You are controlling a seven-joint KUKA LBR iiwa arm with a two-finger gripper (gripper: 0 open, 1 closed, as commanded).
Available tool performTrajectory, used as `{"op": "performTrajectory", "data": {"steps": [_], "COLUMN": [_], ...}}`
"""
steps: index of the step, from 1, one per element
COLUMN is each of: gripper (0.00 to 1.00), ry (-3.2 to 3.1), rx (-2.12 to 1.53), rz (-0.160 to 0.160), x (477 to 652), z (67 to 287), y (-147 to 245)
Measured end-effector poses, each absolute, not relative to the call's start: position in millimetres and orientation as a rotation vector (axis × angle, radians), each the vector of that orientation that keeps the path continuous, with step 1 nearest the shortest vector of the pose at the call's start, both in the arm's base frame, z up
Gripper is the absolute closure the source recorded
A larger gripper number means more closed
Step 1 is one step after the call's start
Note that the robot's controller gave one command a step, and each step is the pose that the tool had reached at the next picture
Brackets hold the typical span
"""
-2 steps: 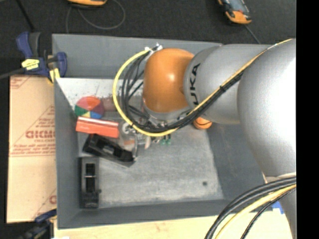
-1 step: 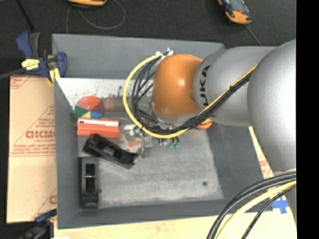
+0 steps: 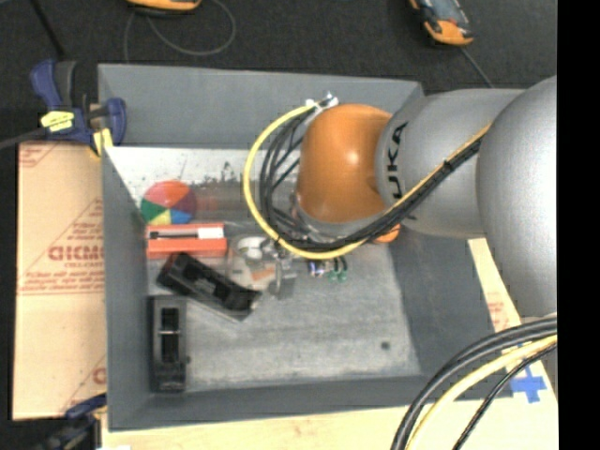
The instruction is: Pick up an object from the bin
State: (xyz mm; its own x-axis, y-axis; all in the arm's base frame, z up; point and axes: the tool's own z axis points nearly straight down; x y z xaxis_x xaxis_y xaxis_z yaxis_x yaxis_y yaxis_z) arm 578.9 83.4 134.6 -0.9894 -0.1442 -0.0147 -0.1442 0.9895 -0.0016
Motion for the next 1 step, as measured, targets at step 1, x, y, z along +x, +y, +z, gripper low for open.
{"op": "performTrajectory", "data": {"steps": [1], "gripper": [1.0], "ry": [3.128], "rx": [-0.266], "rz": [-0.001], "x": [537.3], "z": [176.0], "y": [91.6]}}
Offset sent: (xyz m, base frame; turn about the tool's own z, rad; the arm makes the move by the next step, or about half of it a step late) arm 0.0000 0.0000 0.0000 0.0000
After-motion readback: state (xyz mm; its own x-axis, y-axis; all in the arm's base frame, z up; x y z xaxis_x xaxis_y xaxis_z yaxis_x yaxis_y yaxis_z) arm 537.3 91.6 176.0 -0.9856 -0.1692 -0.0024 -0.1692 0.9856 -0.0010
